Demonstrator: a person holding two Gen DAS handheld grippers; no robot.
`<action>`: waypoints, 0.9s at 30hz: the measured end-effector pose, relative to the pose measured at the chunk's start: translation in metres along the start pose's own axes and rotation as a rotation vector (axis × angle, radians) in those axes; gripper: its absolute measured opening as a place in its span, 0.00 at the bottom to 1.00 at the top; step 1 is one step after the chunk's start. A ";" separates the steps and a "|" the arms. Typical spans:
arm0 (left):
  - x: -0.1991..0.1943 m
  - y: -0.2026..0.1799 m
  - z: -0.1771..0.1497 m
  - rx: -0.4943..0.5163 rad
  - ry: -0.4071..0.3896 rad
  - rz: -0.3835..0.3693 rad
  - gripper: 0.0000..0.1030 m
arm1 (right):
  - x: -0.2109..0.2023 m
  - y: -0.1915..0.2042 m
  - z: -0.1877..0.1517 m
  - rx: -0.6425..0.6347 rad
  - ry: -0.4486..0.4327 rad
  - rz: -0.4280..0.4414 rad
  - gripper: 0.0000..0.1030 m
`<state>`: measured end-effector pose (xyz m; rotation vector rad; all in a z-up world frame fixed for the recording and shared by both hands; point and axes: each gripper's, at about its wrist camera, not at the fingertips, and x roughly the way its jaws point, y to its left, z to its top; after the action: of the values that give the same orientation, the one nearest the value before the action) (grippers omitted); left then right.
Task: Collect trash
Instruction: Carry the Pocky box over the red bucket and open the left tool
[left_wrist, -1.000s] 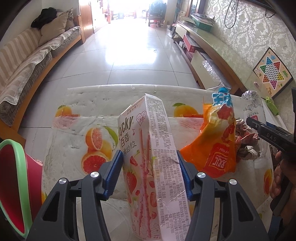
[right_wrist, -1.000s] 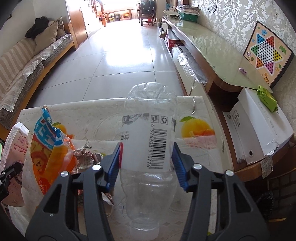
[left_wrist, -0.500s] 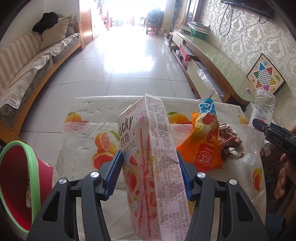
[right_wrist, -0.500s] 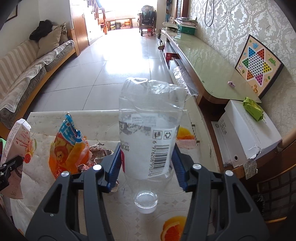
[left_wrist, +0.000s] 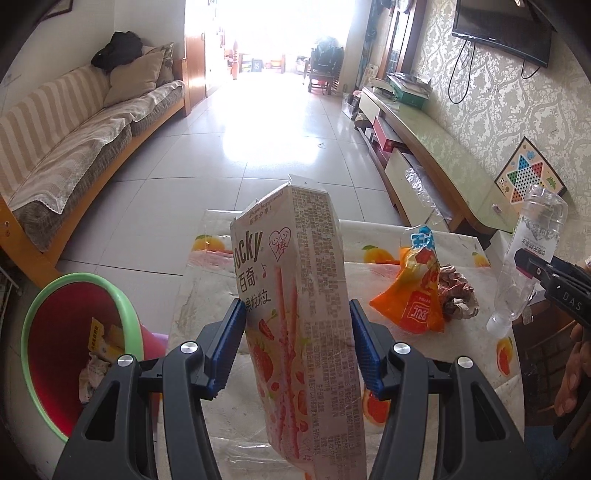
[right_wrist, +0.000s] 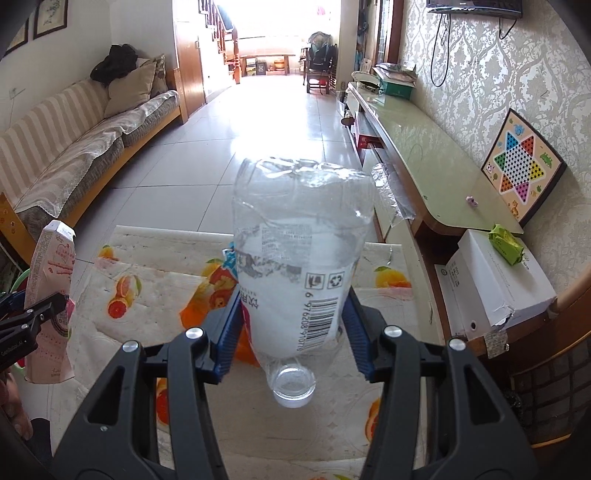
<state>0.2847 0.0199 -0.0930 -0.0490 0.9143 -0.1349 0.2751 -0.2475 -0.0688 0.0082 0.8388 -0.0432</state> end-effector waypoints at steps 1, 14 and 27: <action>-0.005 0.007 -0.002 -0.007 -0.006 0.006 0.52 | -0.002 0.009 0.000 -0.010 0.000 0.010 0.48; -0.049 0.121 -0.013 -0.134 -0.055 0.101 0.46 | -0.017 0.145 0.004 -0.148 -0.011 0.153 0.48; -0.072 0.213 -0.024 -0.248 -0.087 0.200 0.46 | -0.031 0.251 0.006 -0.273 -0.026 0.278 0.48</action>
<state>0.2421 0.2409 -0.0722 -0.1910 0.8396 0.1662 0.2692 0.0038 -0.0441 -0.1319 0.8054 0.3323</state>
